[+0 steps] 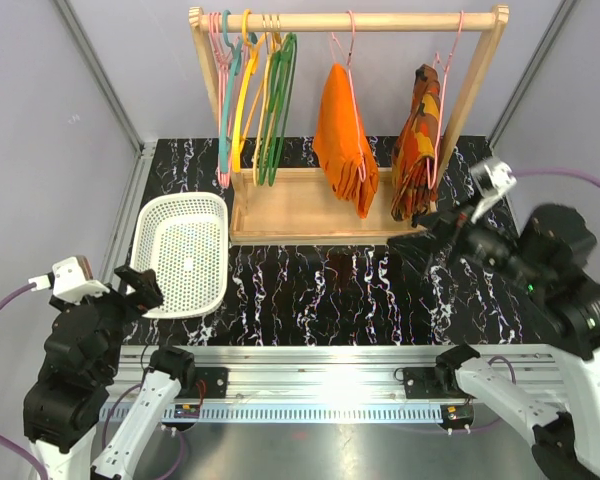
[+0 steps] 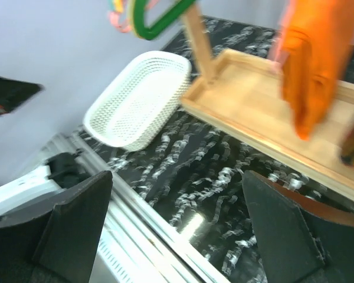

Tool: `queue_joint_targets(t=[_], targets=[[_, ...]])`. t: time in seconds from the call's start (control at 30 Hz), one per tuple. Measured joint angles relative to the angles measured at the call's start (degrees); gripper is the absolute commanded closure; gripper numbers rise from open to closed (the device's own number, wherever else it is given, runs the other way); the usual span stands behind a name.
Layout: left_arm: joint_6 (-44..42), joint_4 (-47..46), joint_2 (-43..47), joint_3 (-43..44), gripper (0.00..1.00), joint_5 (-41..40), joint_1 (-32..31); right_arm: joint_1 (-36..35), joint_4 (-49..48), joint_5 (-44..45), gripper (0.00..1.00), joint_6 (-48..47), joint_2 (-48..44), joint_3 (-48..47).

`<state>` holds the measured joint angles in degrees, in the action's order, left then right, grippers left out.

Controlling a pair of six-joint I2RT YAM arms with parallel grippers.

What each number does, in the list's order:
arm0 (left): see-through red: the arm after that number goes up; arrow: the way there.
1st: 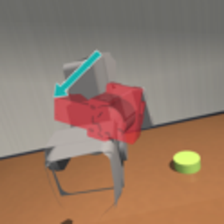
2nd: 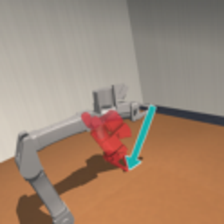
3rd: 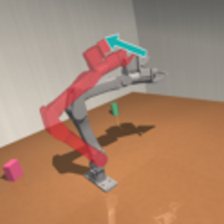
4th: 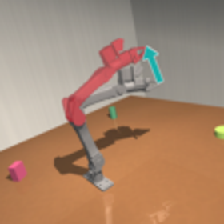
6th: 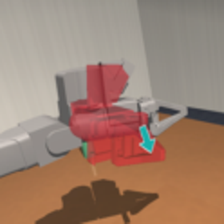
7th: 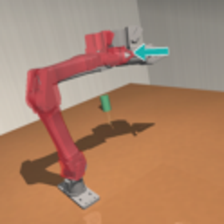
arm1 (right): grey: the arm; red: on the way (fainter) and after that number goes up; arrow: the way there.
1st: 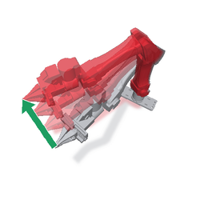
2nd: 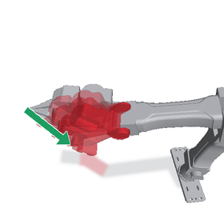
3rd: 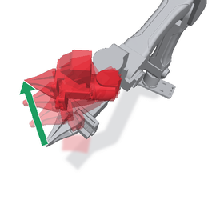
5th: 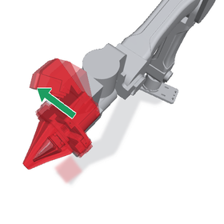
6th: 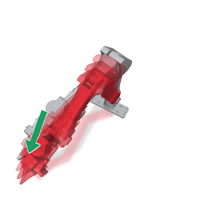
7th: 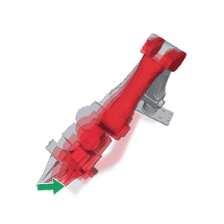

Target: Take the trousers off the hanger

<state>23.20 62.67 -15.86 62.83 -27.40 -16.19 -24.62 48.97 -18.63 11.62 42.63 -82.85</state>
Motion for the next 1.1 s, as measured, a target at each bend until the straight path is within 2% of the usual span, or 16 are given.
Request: queue_joint_targets(t=[0.07, 0.2, 0.5, 0.6, 0.63, 0.87, 0.93, 1.0, 1.1], targets=[[0.48, -0.31, 0.00, -0.61, 0.01, 1.18, 0.00, -0.02, -2.25, -4.90, 0.00, 1.07, 4.98, -2.12], [1.07, -0.83, 0.00, -1.49, 0.01, 3.30, 0.00, -0.02, -5.11, -8.11, 0.00, 3.15, 13.05, -4.79], [1.75, -1.77, 0.00, -1.46, 0.01, 6.82, 0.00, -0.04, -7.58, -0.11, 0.02, 7.04, 28.81, -13.35], [1.70, -1.88, -0.02, -1.36, 0.01, 7.67, 0.00, -0.09, -7.37, 4.81, 0.10, 6.99, 33.57, -17.73], [1.68, -1.90, -0.02, -1.27, 0.01, 7.89, 0.00, -0.09, -7.19, 6.45, 0.17, 6.78, 35.01, -19.02], [-0.81, -1.44, -2.97, 2.36, 0.01, 9.57, 0.00, -1.42, -4.48, 15.54, 0.43, 3.08, 46.23, -28.33], [-1.55, -1.40, -4.57, 3.65, 0.01, 9.62, 0.00, -2.36, -4.00, 17.79, 0.46, 1.99, 48.02, -28.68], [-2.36, -1.07, -5.68, 4.50, 0.01, 9.64, 0.00, -3.04, -3.39, 19.69, 0.56, 1.20, 49.09, -28.68], [-3.63, -0.35, -6.69, 5.55, 0.01, 10.10, 0.00, -3.32, -3.30, 21.92, 0.77, -0.22, 49.57, -28.65]])
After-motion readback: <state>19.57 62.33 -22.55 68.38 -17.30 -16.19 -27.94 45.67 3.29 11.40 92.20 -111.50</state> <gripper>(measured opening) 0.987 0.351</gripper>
